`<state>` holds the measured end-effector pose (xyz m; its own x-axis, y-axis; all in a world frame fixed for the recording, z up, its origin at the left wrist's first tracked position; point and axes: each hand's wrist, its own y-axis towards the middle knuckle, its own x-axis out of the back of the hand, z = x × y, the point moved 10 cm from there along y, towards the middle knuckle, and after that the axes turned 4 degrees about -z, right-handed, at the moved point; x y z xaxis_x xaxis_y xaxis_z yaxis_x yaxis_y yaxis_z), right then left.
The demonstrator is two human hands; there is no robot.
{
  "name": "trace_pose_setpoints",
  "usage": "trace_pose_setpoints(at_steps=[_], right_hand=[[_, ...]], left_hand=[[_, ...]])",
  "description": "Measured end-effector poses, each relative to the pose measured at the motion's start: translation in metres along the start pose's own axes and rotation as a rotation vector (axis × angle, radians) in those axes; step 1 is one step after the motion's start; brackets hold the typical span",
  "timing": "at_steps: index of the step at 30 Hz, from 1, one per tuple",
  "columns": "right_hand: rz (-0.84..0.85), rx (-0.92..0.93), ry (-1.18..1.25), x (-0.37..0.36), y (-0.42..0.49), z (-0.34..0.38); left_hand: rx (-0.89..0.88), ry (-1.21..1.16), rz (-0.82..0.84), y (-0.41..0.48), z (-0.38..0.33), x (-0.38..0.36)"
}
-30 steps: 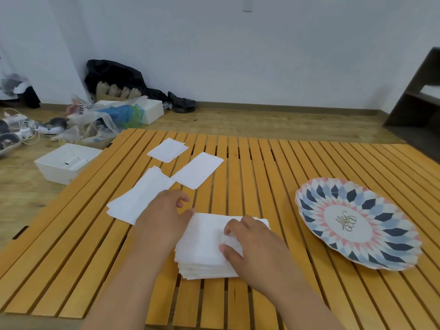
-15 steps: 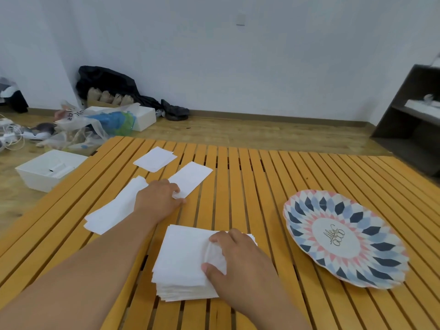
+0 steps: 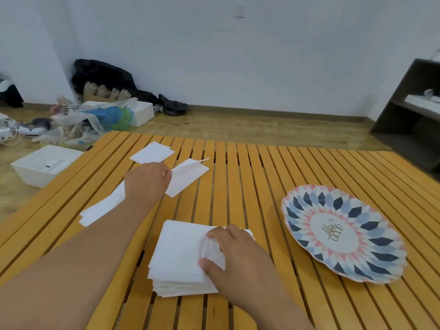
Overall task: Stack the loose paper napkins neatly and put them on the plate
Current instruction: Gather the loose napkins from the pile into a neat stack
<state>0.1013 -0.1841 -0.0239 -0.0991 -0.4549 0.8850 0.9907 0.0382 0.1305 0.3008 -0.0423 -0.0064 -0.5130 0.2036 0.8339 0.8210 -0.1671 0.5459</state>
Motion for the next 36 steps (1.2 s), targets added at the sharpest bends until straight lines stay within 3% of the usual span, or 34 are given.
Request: trace_pose_setpoints(at_steps=[5, 7, 9, 11, 14, 16, 18, 23, 27, 36], right_hand=[[-0.031, -0.010, 0.010, 0.005, 0.000, 0.000], [-0.074, -0.030, 0.051, 0.011, 0.000, -0.001], [-0.172, -0.101, 0.183, 0.024, 0.000, -0.008], [-0.308, -0.218, 0.469, 0.041, -0.001, -0.022], [-0.261, -0.379, 1.000, 0.037, 0.000, -0.033], [-0.117, -0.443, 1.209, 0.029, -0.004, -0.033], [-0.015, -0.421, 1.249, 0.028, -0.008, -0.026], [-0.063, -0.512, 1.260, 0.027, -0.014, -0.036], [0.041, -0.501, 1.305, 0.019, -0.013, -0.031], [-0.086, -0.502, 1.210, 0.031, -0.011, -0.056]], left_hand=[[0.012, -0.185, -0.291, 0.000, -0.003, 0.083], [0.107, -0.437, -0.314, -0.008, -0.005, 0.112], [0.234, -0.782, -0.230, -0.028, -0.013, 0.130], [0.432, -1.093, -0.097, -0.056, -0.019, 0.134], [0.693, -1.329, 0.110, -0.093, -0.025, 0.114], [0.782, -1.333, 0.206, -0.114, -0.024, 0.098], [0.829, -1.366, 0.233, -0.133, -0.023, 0.090], [0.804, -1.282, 0.240, -0.144, -0.020, 0.084], [0.777, -1.254, 0.251, -0.140, -0.022, 0.077], [0.652, -1.041, 0.180, -0.131, -0.013, 0.075]])
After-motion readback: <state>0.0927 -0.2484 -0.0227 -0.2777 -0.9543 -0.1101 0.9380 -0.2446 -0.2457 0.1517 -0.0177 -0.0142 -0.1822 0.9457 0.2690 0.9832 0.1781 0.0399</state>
